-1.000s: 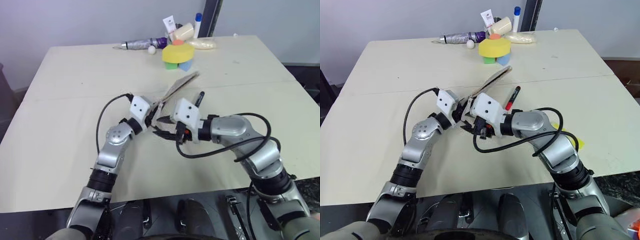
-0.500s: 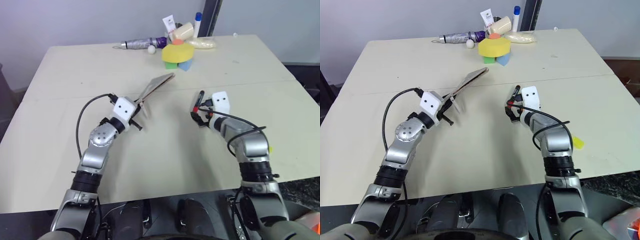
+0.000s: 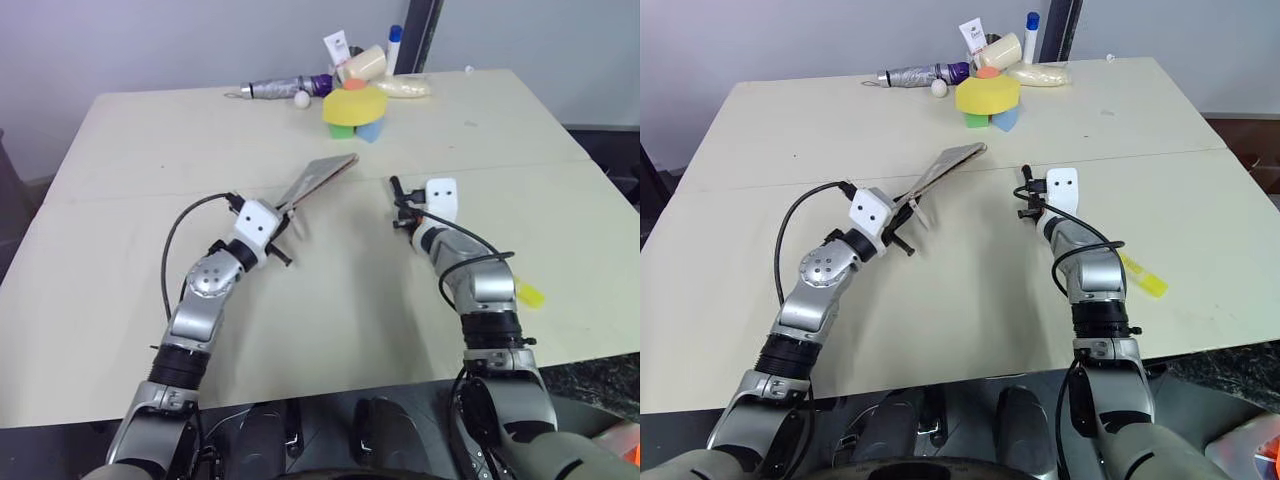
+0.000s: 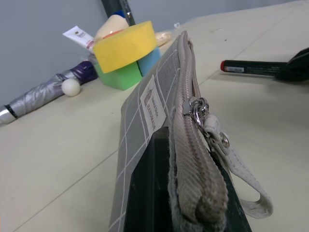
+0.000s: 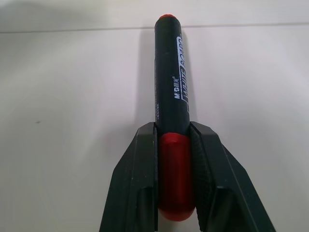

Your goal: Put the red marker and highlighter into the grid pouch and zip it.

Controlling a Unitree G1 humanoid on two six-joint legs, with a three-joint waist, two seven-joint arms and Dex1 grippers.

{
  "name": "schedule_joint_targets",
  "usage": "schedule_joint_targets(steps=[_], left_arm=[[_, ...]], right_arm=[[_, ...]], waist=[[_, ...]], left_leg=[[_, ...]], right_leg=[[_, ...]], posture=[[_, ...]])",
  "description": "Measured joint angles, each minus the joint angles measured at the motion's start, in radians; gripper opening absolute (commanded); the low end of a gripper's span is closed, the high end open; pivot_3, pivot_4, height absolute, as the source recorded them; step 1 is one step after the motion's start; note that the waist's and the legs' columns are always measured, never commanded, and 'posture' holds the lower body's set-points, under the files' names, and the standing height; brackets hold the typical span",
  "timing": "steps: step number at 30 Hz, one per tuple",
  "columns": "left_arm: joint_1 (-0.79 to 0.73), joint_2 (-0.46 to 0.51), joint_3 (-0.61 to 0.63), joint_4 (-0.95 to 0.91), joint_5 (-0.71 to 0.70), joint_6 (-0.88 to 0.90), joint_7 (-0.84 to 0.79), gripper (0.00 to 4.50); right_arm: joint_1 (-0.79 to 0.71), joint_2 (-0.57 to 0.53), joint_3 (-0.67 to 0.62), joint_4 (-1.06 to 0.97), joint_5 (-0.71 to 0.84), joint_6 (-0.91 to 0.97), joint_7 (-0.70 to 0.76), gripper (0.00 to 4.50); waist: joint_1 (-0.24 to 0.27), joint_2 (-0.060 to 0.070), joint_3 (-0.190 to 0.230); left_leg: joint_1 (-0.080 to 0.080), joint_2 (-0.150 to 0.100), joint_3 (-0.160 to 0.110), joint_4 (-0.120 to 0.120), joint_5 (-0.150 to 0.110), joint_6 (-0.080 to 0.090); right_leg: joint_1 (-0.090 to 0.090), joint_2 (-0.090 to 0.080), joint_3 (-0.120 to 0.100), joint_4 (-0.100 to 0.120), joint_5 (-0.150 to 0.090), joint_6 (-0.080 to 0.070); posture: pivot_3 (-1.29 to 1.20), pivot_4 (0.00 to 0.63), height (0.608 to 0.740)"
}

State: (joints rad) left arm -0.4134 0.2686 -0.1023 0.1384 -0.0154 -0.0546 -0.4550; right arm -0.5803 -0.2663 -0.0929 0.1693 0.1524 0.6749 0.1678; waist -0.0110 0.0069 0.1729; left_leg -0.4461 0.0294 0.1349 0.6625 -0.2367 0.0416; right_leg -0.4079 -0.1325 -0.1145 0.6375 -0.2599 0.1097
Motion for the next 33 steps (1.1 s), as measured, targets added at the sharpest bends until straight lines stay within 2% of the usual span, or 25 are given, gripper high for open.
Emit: schedule_joint_targets(steps=[5, 8, 10, 16, 33], left_arm=[[0.009, -0.004, -0.002, -0.003, -0.032, 0.006, -0.051, 0.00], [0.015, 0.001, -0.002, -0.010, -0.059, 0.009, -0.091, 0.00], [0.015, 0.006, -0.001, -0.015, -0.065, 0.014, -0.110, 0.00], [0.012, 0.001, -0.004, -0.026, -0.084, 0.028, -0.146, 0.00], [0.019, -0.006, -0.005, -0.066, -0.085, 0.049, -0.181, 0.00]], right_arm=[[0.078, -0.226, 0.060, -0.219, -0.007, 0.002, 0.188, 0.35], [0.175, -0.413, 0.034, -0.382, 0.050, -0.017, 0.378, 0.35], [0.210, -0.467, 0.009, -0.453, 0.087, -0.026, 0.460, 0.35], [0.227, -0.484, 0.034, -0.523, 0.109, -0.025, 0.520, 0.35], [0.177, -0.470, 0.112, -0.469, 0.064, -0.053, 0.527, 0.35]], waist=[[0.002, 0.000, 0.000], [0.003, 0.000, 0.000], [-0.003, 0.000, 0.000], [0.000, 0.000, 0.000], [0.004, -0.001, 0.000]], left_leg=[[0.000, 0.000, 0.000, 0.000, -0.001, 0.001], [0.000, 0.000, -0.001, 0.000, -0.003, 0.005], [0.001, 0.000, -0.001, 0.000, -0.004, 0.006], [0.002, 0.001, -0.001, 0.000, -0.004, 0.006], [0.001, 0.000, -0.001, 0.001, -0.003, 0.005]], right_leg=[[0.000, 0.000, 0.000, -0.001, 0.000, 0.000], [0.001, 0.000, 0.000, -0.003, 0.000, 0.000], [0.001, 0.000, 0.000, -0.003, 0.000, 0.000], [0.002, 0.000, 0.000, -0.002, 0.001, 0.000], [0.002, 0.000, 0.000, -0.003, 0.001, 0.000]], posture=[[0.00, 0.150, 0.740], [0.00, 0.150, 0.740], [0.00, 0.150, 0.740], [0.00, 0.150, 0.740], [0.00, 0.150, 0.740]])
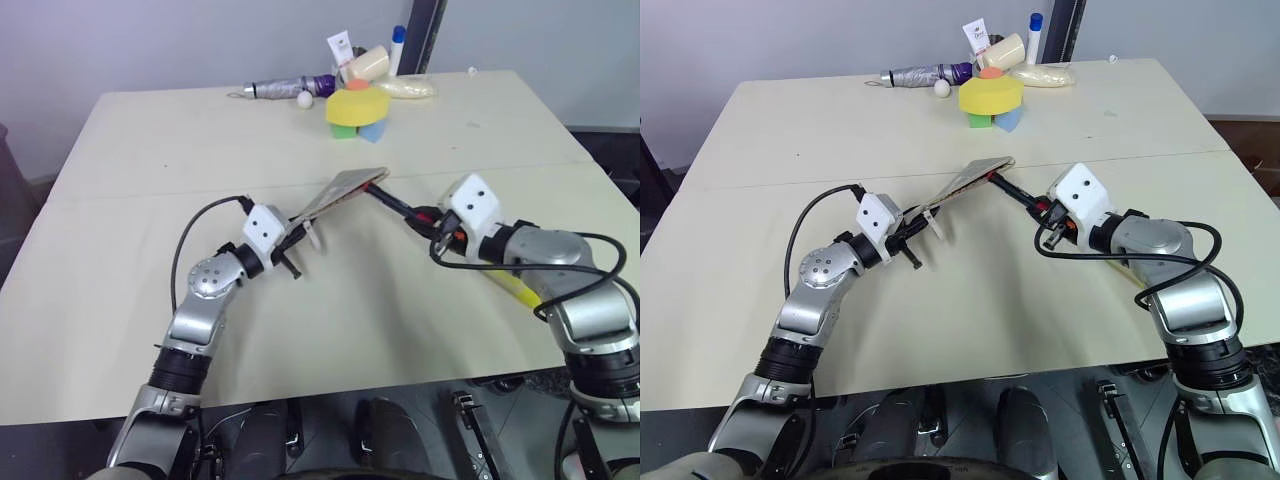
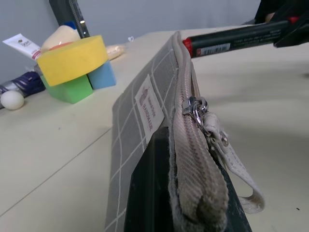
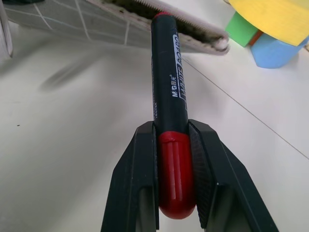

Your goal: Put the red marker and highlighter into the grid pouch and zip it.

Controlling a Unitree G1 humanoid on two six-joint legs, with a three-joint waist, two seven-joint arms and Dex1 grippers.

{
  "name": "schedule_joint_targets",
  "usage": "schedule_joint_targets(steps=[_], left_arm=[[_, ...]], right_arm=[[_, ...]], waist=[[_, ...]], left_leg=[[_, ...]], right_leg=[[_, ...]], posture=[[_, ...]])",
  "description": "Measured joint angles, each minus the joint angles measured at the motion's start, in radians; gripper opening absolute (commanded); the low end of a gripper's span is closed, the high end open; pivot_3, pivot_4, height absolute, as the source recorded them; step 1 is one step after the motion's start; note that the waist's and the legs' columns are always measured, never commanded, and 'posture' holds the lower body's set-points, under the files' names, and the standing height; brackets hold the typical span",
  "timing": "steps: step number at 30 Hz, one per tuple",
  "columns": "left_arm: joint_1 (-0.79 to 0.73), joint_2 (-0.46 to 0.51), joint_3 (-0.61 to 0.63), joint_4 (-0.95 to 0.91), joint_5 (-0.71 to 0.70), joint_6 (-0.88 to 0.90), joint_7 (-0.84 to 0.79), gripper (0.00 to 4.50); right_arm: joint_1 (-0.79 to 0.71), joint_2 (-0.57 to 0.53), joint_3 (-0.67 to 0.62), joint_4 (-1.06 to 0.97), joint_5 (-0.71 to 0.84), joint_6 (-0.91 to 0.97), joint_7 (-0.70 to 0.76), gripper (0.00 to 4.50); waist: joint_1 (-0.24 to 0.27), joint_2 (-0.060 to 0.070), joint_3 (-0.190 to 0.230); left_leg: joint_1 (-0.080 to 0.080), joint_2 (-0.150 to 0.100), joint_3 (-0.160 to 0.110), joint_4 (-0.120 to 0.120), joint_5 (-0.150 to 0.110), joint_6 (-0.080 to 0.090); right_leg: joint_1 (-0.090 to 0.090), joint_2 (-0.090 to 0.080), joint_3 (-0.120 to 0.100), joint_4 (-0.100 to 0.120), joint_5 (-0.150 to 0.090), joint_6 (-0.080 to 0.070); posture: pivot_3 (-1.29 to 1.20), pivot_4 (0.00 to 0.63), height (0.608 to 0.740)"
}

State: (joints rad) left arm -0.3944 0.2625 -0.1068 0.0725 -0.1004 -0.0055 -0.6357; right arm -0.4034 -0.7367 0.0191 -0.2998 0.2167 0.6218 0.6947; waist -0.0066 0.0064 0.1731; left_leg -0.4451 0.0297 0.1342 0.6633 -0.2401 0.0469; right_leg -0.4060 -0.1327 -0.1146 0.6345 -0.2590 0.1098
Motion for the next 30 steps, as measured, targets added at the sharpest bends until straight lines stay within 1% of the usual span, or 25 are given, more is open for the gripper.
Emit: schedule_joint_targets(steps=[15, 21, 27, 30], left_arm=[[0.022, 0.052, -0.045, -0.007, 0.023, -0.021, -0.049, 0.00], [0.027, 0.058, -0.047, -0.008, 0.024, -0.024, -0.060, 0.00], [0.038, 0.063, -0.047, -0.026, 0.022, -0.026, -0.083, 0.00], [0.039, 0.063, -0.048, -0.035, 0.022, -0.026, -0.093, 0.00]], right_arm=[[0.000, -0.072, 0.049, -0.003, -0.078, -0.057, 0.080, 0.35], [0.000, -0.073, 0.050, -0.012, -0.085, -0.059, 0.093, 0.35], [0.000, -0.109, 0.049, 0.000, -0.109, -0.058, 0.088, 0.35], [-0.002, -0.110, 0.047, 0.018, -0.124, -0.059, 0.085, 0.35]], waist=[[-0.001, 0.000, 0.000], [-0.001, 0.000, 0.000], [0.000, 0.000, 0.000], [-0.001, 0.000, 0.000]], left_leg=[[0.000, 0.000, 0.000, 0.000, 0.000, 0.000], [0.000, 0.000, 0.000, 0.000, 0.000, 0.000], [0.000, 0.000, 0.000, 0.000, 0.001, -0.001], [0.000, 0.000, 0.000, 0.000, 0.001, -0.001]], right_leg=[[0.000, 0.000, 0.000, 0.000, 0.000, 0.000], [0.000, 0.000, 0.000, 0.000, 0.000, 0.000], [0.000, 0.000, 0.000, 0.000, 0.000, 0.000], [0.000, 0.000, 0.000, 0.000, 0.000, 0.000]], posture=[[0.00, 0.150, 0.740], [0.00, 0.150, 0.740], [0.00, 0.150, 0.740], [0.00, 0.150, 0.740]])
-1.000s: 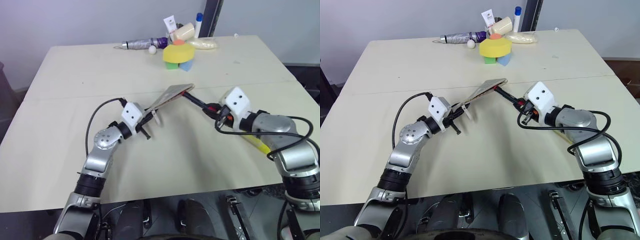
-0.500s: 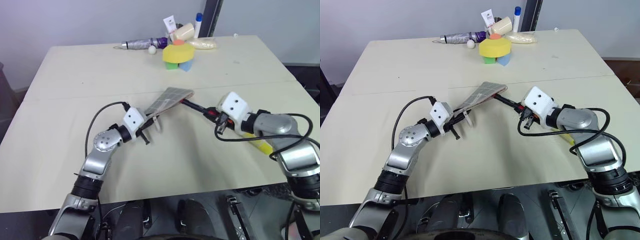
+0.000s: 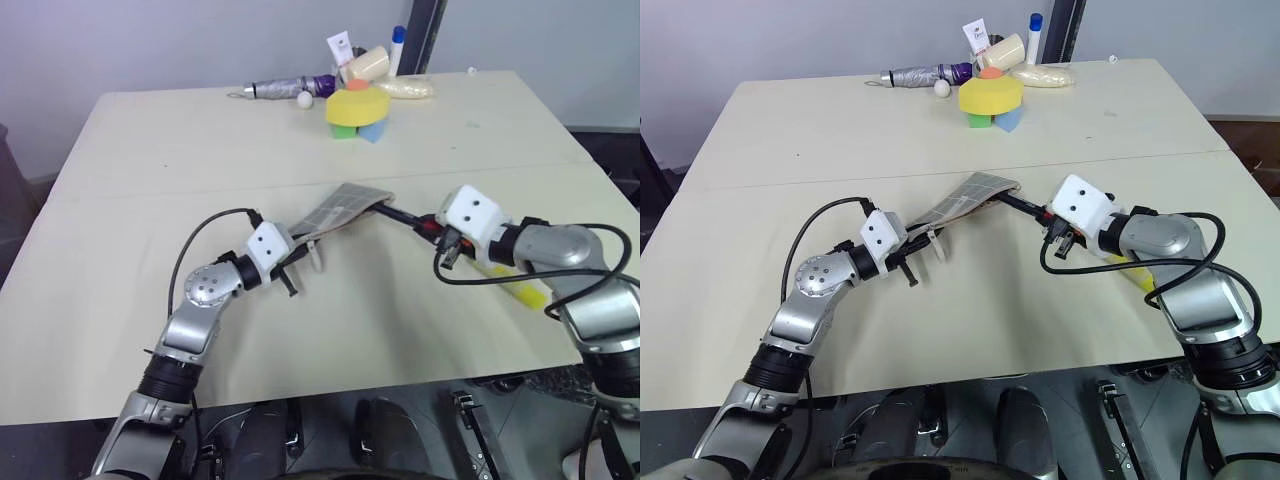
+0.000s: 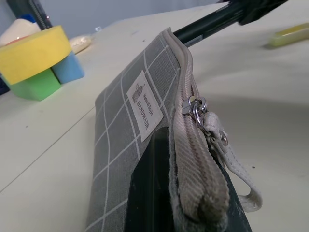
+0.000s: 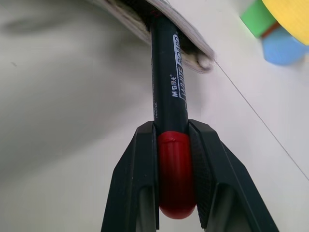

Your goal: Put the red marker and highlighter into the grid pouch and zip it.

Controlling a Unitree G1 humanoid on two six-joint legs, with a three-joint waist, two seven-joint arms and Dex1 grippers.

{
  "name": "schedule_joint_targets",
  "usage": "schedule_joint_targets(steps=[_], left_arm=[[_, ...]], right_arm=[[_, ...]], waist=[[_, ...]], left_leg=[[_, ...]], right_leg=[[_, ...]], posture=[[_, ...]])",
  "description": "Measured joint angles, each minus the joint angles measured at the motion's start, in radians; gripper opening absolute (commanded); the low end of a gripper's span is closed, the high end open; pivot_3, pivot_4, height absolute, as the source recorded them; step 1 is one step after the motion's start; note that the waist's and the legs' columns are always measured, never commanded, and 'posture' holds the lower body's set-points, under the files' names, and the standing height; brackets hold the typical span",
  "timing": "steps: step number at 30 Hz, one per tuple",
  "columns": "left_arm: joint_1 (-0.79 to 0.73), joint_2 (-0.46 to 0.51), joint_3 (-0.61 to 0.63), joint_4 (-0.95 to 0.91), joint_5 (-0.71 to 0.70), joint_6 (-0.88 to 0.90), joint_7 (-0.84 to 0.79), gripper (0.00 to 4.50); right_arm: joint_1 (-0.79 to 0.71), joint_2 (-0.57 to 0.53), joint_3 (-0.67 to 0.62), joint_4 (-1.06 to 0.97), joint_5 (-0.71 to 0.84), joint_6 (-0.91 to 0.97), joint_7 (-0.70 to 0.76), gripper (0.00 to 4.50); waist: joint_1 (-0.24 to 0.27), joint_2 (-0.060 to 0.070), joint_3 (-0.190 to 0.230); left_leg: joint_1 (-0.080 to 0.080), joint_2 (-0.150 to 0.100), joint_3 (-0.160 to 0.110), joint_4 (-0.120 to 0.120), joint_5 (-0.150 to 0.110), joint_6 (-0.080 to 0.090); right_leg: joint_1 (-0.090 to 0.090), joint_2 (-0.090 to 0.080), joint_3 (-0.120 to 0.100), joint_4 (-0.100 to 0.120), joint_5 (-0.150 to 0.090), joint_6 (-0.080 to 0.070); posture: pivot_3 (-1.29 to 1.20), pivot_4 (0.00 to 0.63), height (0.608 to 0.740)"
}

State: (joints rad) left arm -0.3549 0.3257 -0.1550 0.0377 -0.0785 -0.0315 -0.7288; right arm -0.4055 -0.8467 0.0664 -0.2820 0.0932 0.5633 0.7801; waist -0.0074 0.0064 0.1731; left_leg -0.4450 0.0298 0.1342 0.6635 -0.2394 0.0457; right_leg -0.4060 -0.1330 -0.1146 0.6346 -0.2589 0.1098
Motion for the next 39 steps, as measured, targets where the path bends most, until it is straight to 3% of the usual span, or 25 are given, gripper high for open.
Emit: schedule_joint_targets(steps=[6, 21, 26, 29, 33, 39], left_arm=[[0.001, 0.000, -0.002, -0.003, 0.000, 0.000, -0.015, 0.00], [0.008, 0.084, -0.069, -0.054, -0.015, -0.031, -0.193, 0.00], [0.007, 0.100, -0.069, -0.053, -0.018, -0.057, -0.229, 0.00], [0.005, 0.097, -0.068, -0.053, -0.019, -0.063, -0.230, 0.00], [-0.002, 0.082, -0.066, -0.051, -0.022, -0.062, -0.222, 0.00], [-0.006, 0.012, -0.066, -0.027, -0.041, -0.015, -0.166, 0.00]], right_arm=[[-0.009, -0.003, 0.006, -0.001, -0.013, -0.009, 0.021, 0.35], [-0.046, -0.050, 0.206, -0.094, -0.121, -0.169, 0.200, 0.35], [-0.066, -0.037, 0.212, -0.086, -0.128, -0.174, 0.218, 2.65], [-0.065, -0.038, 0.196, -0.092, -0.114, -0.149, 0.229, 4.26], [-0.040, -0.039, 0.122, -0.130, -0.065, -0.089, 0.229, 4.39], [0.112, -0.044, -0.197, -0.231, 0.100, 0.138, 0.194, 4.39]], waist=[[0.000, 0.000, 0.000], [-0.001, 0.000, 0.000], [-0.001, 0.000, 0.000], [0.000, 0.000, 0.000], [0.005, 0.000, 0.000], [0.025, -0.001, 0.000]], left_leg=[[0.000, 0.000, 0.000, 0.000, 0.000, 0.000], [0.000, 0.000, 0.000, 0.000, 0.001, -0.002], [0.000, 0.000, 0.000, 0.001, 0.001, -0.002], [0.000, 0.000, 0.000, 0.001, 0.001, -0.002], [0.000, 0.000, 0.000, 0.001, 0.001, -0.002], [0.000, 0.000, -0.001, 0.003, -0.003, 0.004]], right_leg=[[0.000, 0.000, 0.000, 0.000, 0.000, 0.000], [0.000, 0.000, 0.000, 0.000, 0.000, 0.000], [0.000, 0.000, 0.000, 0.000, 0.000, 0.000], [0.000, 0.000, 0.000, 0.000, 0.000, 0.000], [0.000, -0.001, 0.000, 0.000, 0.000, 0.000], [0.002, -0.001, 0.000, -0.001, 0.000, 0.000]], posture=[[0.00, 0.150, 0.740], [0.00, 0.150, 0.740], [0.00, 0.150, 0.740], [0.00, 0.150, 0.740], [0.00, 0.150, 0.740], [0.00, 0.150, 0.740]])
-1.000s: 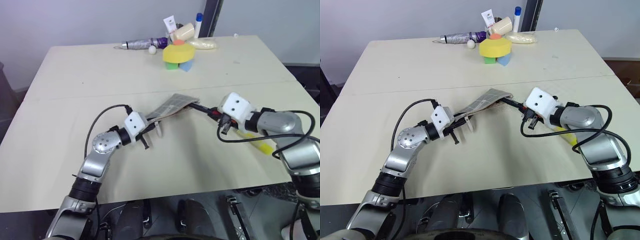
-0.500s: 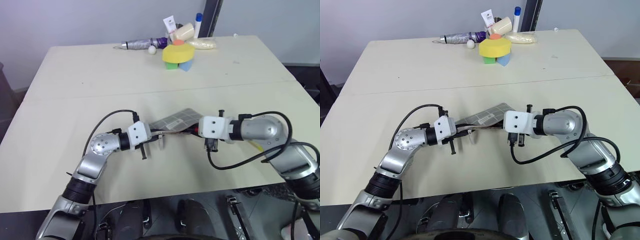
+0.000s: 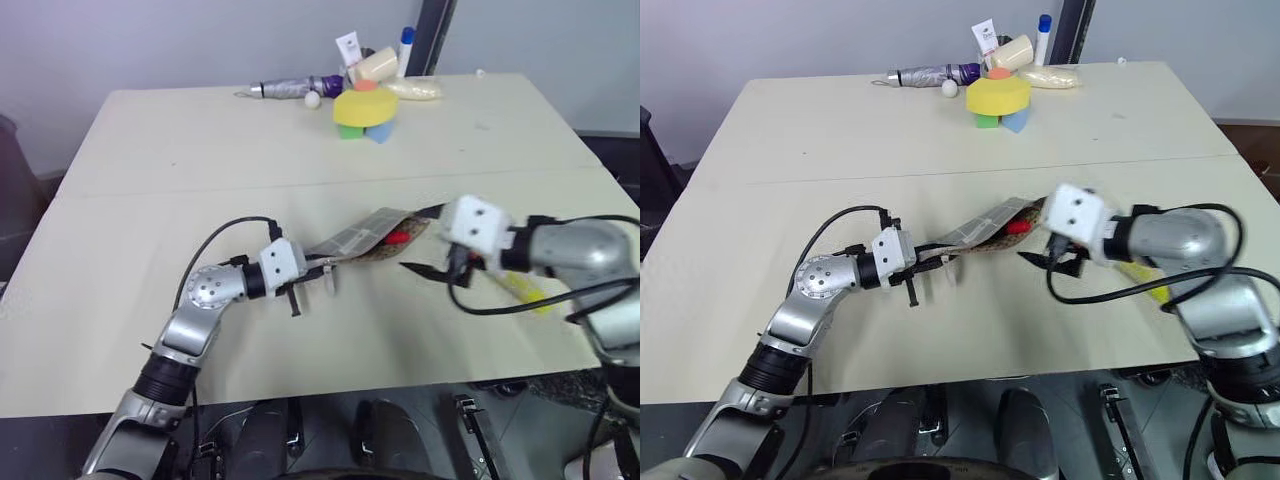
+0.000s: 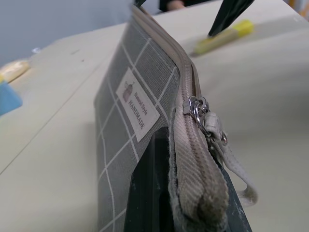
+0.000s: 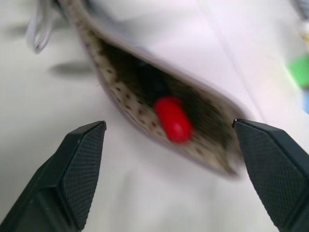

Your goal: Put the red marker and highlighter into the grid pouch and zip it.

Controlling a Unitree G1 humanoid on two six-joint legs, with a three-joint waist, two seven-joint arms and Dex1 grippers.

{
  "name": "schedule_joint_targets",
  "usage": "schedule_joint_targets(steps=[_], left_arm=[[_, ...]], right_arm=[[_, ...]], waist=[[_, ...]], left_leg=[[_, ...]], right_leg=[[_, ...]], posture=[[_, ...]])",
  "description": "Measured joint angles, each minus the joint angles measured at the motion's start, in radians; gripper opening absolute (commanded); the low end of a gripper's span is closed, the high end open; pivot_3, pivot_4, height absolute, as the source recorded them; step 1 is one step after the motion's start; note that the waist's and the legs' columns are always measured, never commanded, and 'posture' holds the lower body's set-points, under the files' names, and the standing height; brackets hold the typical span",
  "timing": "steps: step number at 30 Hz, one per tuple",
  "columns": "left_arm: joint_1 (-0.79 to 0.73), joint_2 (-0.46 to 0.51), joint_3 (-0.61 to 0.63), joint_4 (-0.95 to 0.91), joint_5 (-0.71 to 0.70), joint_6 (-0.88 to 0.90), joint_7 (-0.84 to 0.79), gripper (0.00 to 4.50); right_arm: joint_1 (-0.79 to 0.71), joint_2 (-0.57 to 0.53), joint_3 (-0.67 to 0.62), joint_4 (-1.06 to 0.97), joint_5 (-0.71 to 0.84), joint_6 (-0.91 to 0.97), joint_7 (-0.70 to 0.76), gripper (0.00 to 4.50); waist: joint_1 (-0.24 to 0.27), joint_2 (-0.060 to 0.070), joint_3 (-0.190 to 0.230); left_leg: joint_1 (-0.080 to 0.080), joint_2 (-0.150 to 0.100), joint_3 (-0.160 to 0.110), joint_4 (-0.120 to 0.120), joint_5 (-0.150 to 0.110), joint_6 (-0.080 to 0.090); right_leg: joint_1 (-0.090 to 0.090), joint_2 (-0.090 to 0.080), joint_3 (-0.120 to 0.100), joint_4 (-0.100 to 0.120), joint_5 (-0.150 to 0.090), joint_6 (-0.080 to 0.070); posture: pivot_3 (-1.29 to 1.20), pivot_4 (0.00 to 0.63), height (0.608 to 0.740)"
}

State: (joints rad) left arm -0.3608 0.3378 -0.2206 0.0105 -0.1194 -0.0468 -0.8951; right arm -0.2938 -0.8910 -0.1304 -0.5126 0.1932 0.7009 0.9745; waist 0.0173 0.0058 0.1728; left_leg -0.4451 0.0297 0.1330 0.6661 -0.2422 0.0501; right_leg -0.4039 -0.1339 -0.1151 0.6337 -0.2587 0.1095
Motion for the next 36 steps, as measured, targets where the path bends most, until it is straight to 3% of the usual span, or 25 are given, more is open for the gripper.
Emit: schedule_joint_targets(steps=[7, 16, 19, 24, 25, 32, 36], left_arm=[[-0.056, -0.070, -0.003, 0.097, 0.008, 0.002, 0.057, 0.00], [-0.085, -0.098, -0.014, 0.146, 0.021, -0.012, 0.062, 0.00], [-0.084, -0.097, -0.014, 0.146, 0.023, -0.013, 0.063, 0.00], [-0.077, -0.097, -0.014, 0.146, 0.023, -0.013, 0.070, 0.00], [-0.075, -0.097, -0.014, 0.146, 0.023, -0.013, 0.071, 0.00], [-0.073, -0.085, -0.014, 0.145, 0.024, -0.014, 0.073, 0.00], [-0.078, -0.085, -0.012, 0.146, 0.024, -0.024, 0.076, 0.00]], right_arm=[[0.306, 0.052, -0.239, 0.091, -0.005, 0.073, -0.138, 4.39], [0.336, 0.133, -0.353, 0.321, 0.028, 0.160, -0.291, 4.39], [0.328, 0.134, -0.361, 0.340, 0.062, 0.179, -0.291, 3.52], [0.321, 0.132, -0.363, 0.343, 0.113, 0.211, -0.288, 1.01], [0.323, 0.129, -0.363, 0.343, 0.117, 0.210, -0.287, 0.85], [0.363, 0.014, -0.266, 0.149, 0.132, 0.153, -0.207, 0.86], [0.279, -0.062, -0.247, 0.013, 0.182, 0.147, -0.159, 0.86]], waist=[[0.000, 0.000, 0.000], [-0.003, 0.001, -0.001], [-0.004, 0.001, -0.001], [-0.004, 0.001, -0.001], [-0.004, 0.001, -0.001], [-0.005, 0.001, -0.001], [-0.005, 0.001, -0.001]], left_leg=[[0.001, 0.000, 0.000, 0.001, 0.000, 0.001], [0.001, 0.000, 0.000, 0.000, 0.000, 0.001], [0.001, 0.000, 0.000, 0.000, 0.000, 0.001], [0.001, 0.000, 0.000, 0.000, -0.001, 0.001], [0.001, 0.000, 0.000, 0.000, 0.000, 0.001], [0.001, 0.000, 0.000, 0.000, -0.001, 0.001], [0.001, 0.000, 0.000, 0.000, -0.001, 0.001]], right_leg=[[0.001, 0.000, 0.000, 0.000, 0.001, 0.000], [0.001, 0.001, 0.001, 0.000, 0.001, 0.000], [0.001, 0.001, 0.001, 0.000, 0.001, 0.000], [0.001, 0.001, 0.001, 0.000, 0.001, 0.000], [0.001, 0.001, 0.001, 0.000, 0.001, 0.000], [0.000, 0.001, 0.001, 0.000, 0.001, 0.000], [0.000, 0.001, 0.001, 0.000, 0.001, 0.000]], posture=[[0.00, 0.150, 0.740], [0.00, 0.150, 0.740], [0.00, 0.150, 0.740], [0.00, 0.150, 0.740], [0.00, 0.150, 0.740], [0.00, 0.150, 0.740], [0.00, 0.150, 0.740]])
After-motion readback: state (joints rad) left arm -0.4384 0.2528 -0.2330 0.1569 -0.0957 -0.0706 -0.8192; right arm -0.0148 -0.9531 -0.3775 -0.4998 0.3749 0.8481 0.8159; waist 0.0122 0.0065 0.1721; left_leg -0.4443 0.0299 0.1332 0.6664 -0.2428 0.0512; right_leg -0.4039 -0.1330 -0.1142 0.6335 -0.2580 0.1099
